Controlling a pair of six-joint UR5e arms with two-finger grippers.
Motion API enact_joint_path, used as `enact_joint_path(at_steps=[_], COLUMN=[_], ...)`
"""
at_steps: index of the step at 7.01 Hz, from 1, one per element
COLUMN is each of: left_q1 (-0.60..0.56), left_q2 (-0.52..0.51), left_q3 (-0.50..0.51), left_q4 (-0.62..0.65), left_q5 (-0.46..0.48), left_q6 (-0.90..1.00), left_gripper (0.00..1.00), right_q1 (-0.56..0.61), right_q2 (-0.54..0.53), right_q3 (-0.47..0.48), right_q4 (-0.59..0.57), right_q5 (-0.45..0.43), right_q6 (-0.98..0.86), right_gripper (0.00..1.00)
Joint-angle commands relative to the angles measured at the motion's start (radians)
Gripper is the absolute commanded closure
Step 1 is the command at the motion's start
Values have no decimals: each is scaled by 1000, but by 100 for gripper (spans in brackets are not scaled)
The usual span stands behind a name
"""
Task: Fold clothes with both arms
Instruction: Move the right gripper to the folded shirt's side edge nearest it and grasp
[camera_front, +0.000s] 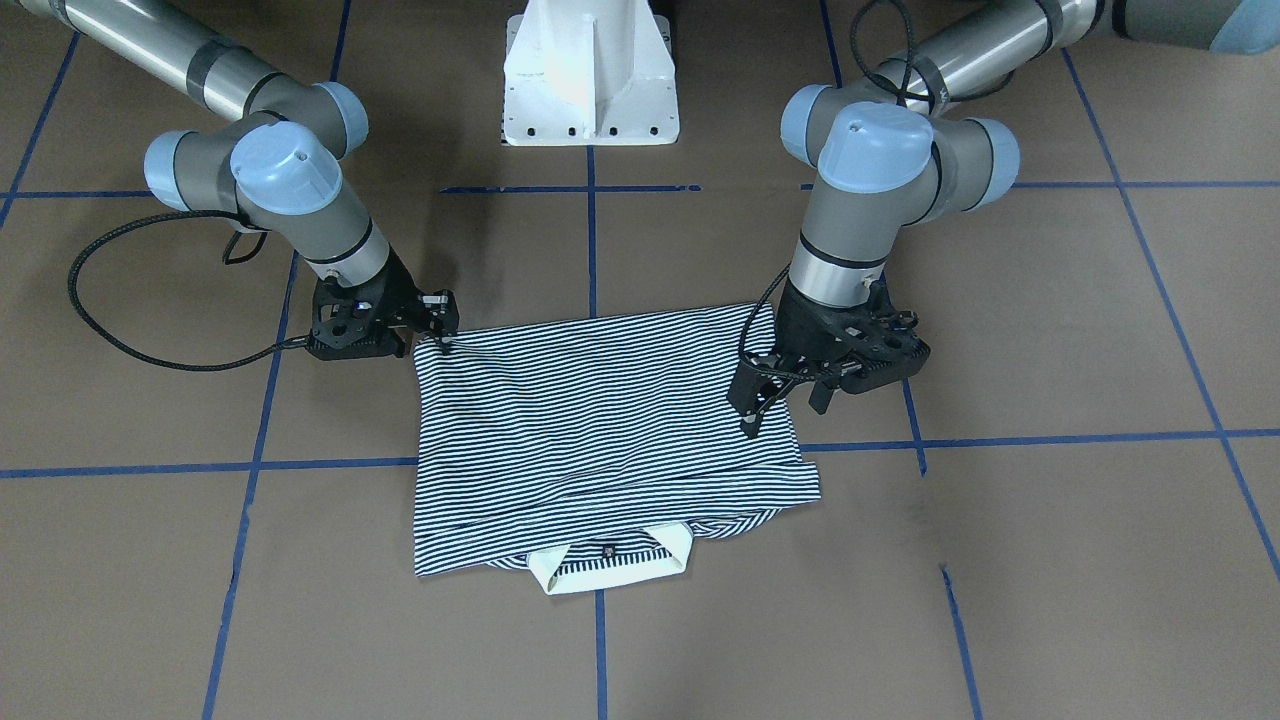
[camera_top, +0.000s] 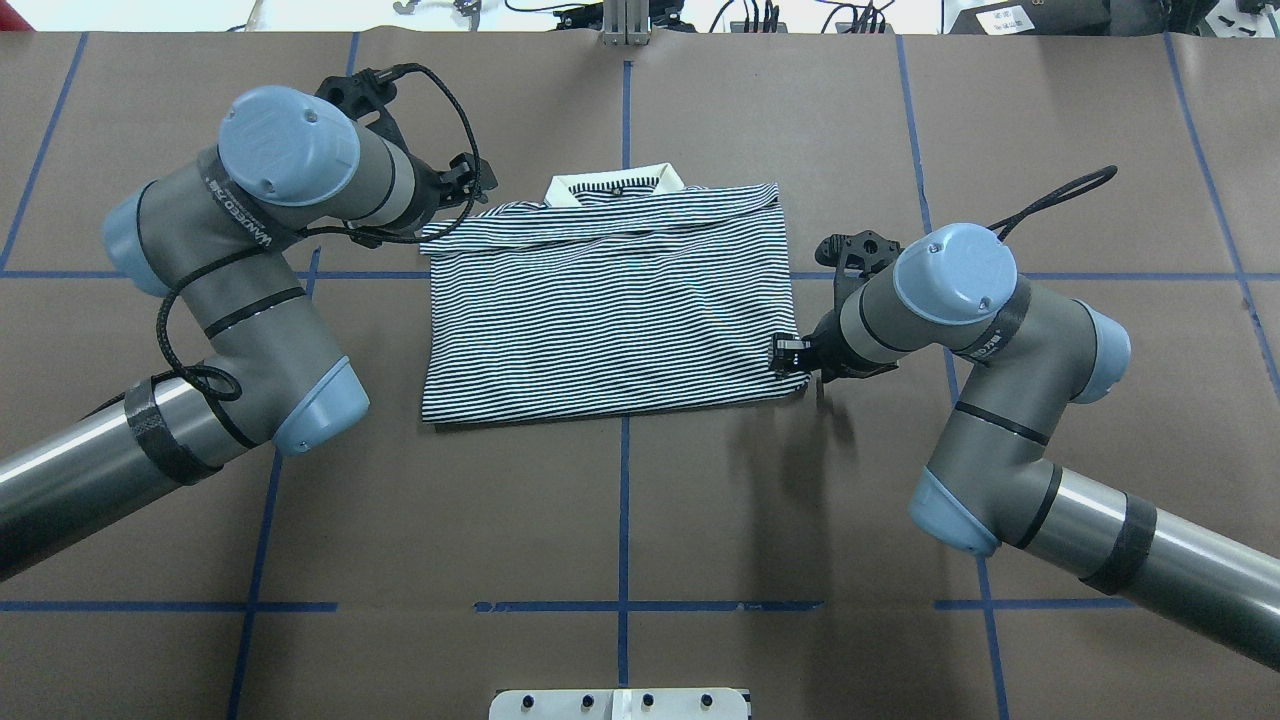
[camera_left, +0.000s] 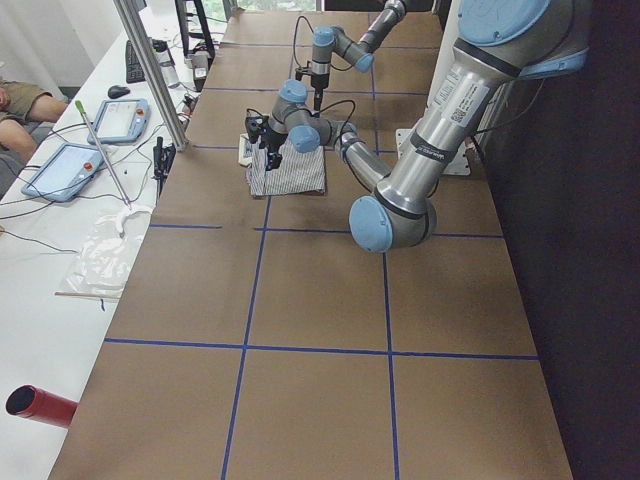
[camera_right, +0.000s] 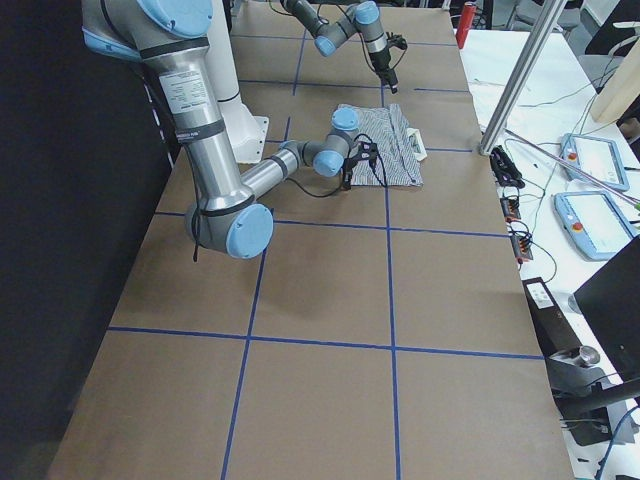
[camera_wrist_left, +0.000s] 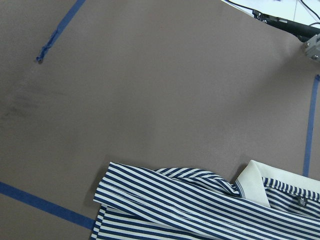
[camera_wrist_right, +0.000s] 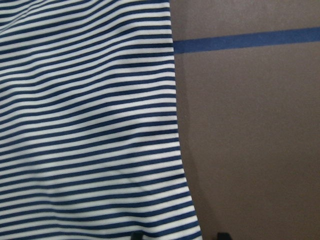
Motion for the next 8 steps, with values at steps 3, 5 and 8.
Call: enact_joint_path(at_steps=[3,5,8], left_q1=[0,2,5], left_q2=[6,6,12], left_q3=[0,-8,-23], left_q4=[-2,0,1], left_q5=[3,4,4], left_q6=[1,0,0], left_gripper=[0,0,0], right_q1=[-7,-5,-103], right_q2=[2,-13,-233], right_q3=[6,26,268], right_q4=[3,5,3], right_q5=[-3,-1,0], right_q6=[-1,-1,14], right_gripper=[100,100,100])
